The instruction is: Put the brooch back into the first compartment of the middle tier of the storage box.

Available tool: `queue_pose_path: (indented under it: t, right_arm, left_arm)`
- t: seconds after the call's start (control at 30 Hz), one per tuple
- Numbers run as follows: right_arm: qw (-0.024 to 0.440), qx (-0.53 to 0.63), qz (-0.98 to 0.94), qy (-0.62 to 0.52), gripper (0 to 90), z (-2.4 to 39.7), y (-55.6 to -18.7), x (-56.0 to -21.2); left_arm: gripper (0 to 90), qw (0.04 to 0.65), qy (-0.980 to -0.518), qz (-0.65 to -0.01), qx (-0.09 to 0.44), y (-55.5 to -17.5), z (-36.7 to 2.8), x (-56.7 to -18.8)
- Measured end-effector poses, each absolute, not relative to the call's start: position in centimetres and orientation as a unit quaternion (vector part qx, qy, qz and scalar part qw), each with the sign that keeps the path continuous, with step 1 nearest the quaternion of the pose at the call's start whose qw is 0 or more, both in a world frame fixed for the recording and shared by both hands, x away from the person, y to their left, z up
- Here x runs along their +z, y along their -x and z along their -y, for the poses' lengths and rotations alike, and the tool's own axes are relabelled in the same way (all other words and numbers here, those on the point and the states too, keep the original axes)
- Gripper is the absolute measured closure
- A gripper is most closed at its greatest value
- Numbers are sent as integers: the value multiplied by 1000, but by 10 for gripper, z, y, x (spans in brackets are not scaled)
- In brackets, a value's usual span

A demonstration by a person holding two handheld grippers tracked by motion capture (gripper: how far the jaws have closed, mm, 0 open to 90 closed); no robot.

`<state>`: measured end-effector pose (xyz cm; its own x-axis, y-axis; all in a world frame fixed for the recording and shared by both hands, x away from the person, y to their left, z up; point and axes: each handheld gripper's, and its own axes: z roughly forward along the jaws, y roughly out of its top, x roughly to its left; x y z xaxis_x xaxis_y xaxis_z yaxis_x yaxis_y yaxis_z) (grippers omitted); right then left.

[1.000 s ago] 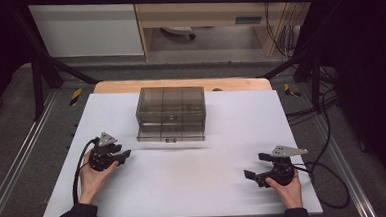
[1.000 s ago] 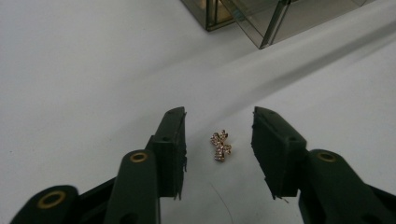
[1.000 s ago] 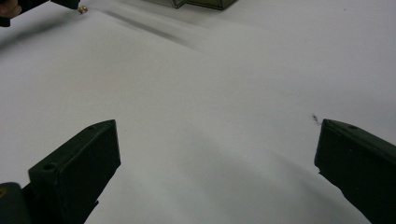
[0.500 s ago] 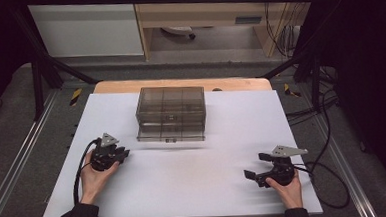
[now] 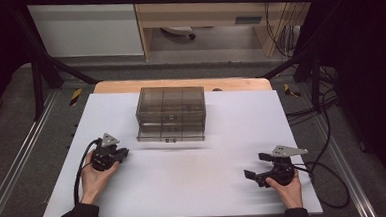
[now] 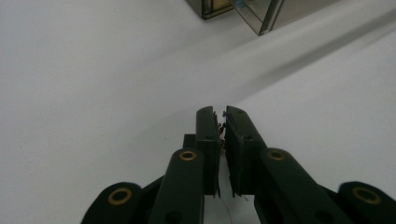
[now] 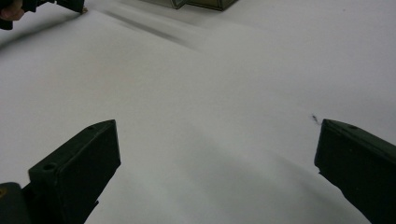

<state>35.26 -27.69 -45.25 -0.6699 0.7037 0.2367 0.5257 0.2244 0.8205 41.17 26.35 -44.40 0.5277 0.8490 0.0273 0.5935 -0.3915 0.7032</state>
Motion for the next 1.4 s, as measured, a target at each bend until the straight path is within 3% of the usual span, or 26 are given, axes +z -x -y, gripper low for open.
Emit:
queue_pose_path:
  t: [0.3, 1.4]
  right_arm:
    - [93, 482, -776, -396, 5, 277, -353, -453]
    - [92, 481, -777, -396, 6, 277, -353, -452]
  left_arm:
    - [886, 330, -806, -451, 194, -412, -267, -443]
    - [894, 354, -800, -447, 187, -408, -275, -436]
